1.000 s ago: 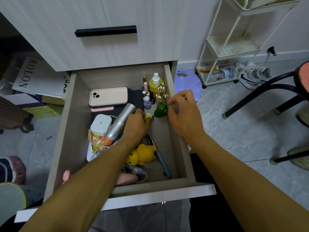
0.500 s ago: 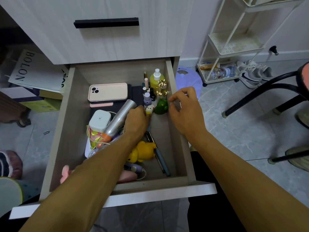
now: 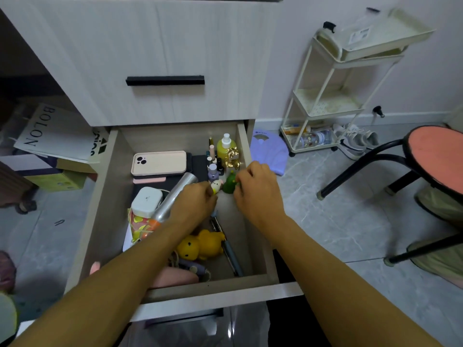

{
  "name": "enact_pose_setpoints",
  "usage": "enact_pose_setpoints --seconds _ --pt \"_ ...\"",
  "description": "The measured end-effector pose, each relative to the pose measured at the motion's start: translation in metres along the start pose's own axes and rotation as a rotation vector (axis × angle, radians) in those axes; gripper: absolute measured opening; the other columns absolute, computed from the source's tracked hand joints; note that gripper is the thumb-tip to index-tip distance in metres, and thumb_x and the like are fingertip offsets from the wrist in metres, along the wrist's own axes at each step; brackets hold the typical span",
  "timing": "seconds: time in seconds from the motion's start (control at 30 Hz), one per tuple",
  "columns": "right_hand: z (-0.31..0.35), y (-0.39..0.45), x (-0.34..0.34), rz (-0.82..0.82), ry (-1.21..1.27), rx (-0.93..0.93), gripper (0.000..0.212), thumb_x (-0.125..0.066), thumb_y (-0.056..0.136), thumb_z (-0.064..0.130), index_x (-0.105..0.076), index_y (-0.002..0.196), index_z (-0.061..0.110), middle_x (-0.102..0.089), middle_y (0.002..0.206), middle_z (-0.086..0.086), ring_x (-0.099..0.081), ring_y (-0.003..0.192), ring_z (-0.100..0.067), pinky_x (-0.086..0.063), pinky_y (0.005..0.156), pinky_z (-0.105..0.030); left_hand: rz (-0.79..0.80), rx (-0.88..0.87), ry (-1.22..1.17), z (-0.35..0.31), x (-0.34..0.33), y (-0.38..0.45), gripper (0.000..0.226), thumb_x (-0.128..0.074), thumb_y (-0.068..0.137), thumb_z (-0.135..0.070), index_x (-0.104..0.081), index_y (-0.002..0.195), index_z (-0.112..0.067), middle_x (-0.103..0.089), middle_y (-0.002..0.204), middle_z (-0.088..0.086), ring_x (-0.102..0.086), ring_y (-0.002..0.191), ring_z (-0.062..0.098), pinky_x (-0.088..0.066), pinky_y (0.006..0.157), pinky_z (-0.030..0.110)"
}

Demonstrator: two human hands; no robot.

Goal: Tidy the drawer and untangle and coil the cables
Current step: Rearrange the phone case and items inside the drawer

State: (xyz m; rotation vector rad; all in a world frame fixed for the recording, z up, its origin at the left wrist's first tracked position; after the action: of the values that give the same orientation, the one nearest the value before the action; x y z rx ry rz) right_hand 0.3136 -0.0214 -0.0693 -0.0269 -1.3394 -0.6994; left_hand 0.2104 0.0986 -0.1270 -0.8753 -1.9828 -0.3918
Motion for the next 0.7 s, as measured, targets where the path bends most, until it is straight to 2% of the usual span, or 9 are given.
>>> enact_pose_setpoints --seconds 0.1,0.23,0.3,0.4,0.47,0.6,0.7 --pt "0.021 -0.008 0.006 0.076 -0.040 0.061 0.018 -0.072 0.067 0.009 -0.063 0.083 0.009 -0.057 0.083 -0.010 -0.055 0.077 -0.029 -0.034 0.065 -0.032 0.012 0.014 0.007 0.000 0.028 -0.025 0.012 -0.067 0.087 -0.028 -0.069 0.092 -0.017 -0.070 0.086 0.002 -0.063 0.083 0.022 -0.053 0.073 0.034" --pt "0.045 -0.019 0.005 0.364 0.086 0.057 0.022 -0.056 0.091 0.018 -0.060 0.111 0.011 -0.057 0.110 -0.009 -0.051 0.104 -0.026 -0.040 0.080 -0.032 0.032 0.059 0.056 0.019 0.060 -0.055 0.012 -0.066 0.086 -0.031 -0.069 0.094 -0.022 -0.070 0.093 0.000 -0.064 0.090 0.021 -0.054 0.079 0.037" --pt "0.054 -0.024 0.001 0.462 0.134 0.044 0.022 -0.055 0.092 0.020 -0.059 0.113 0.012 -0.056 0.114 -0.009 -0.051 0.106 -0.026 -0.046 0.082 -0.036 0.047 0.048 0.137 0.033 0.073 -0.066 0.016 -0.065 0.087 -0.031 -0.069 0.098 -0.021 -0.070 0.098 0.002 -0.064 0.092 0.024 -0.054 0.079 0.038" --pt "0.060 -0.028 -0.011 0.517 0.148 0.040 0.019 -0.056 0.091 0.020 -0.059 0.108 0.012 -0.055 0.111 -0.010 -0.053 0.103 -0.029 -0.049 0.078 -0.039 0.039 -0.021 0.331 0.049 0.092 -0.077 0.020 -0.061 0.088 -0.031 -0.068 0.103 -0.020 -0.068 0.099 0.006 -0.062 0.089 0.027 -0.053 0.074 0.037" --pt "0.064 -0.026 -0.021 0.551 0.106 0.067 0.022 -0.055 0.091 0.017 -0.058 0.111 0.012 -0.053 0.114 -0.011 -0.051 0.105 -0.030 -0.047 0.076 -0.037 0.071 -0.073 0.446 0.060 0.101 -0.081 0.020 -0.059 0.089 -0.031 -0.067 0.101 -0.018 -0.067 0.096 0.008 -0.061 0.087 0.028 -0.051 0.072 0.038" --pt "0.087 -0.006 -0.044 0.606 -0.037 0.210 0.045 -0.056 0.088 0.010 -0.048 0.132 0.014 -0.046 0.129 -0.011 -0.047 0.115 -0.031 -0.044 0.081 -0.038 0.272 0.036 0.339 0.078 0.106 -0.086 0.020 -0.054 0.090 -0.021 -0.069 0.104 -0.017 -0.067 0.102 0.012 -0.061 0.085 0.027 -0.046 0.069 0.032" --pt "0.108 0.011 -0.061 0.627 -0.136 0.288 0.055 -0.060 0.085 0.011 -0.043 0.138 0.014 -0.039 0.137 -0.012 -0.046 0.119 -0.033 -0.045 0.085 -0.040 0.335 0.047 0.271 0.082 0.104 -0.090 0.020 -0.055 0.091 -0.019 -0.069 0.105 -0.018 -0.067 0.102 0.010 -0.059 0.082 0.024 -0.045 0.069 0.030"
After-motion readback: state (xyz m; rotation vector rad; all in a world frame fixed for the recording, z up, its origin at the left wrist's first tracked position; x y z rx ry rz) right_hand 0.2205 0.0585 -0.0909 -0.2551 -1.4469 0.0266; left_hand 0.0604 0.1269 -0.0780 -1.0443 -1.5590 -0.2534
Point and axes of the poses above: each hand's wrist, its own y-axis towards the middle knuckle, its own x-axis out of the back of the hand, z = x × y, the point moved 3 cm from there along y, towards the middle knuckle
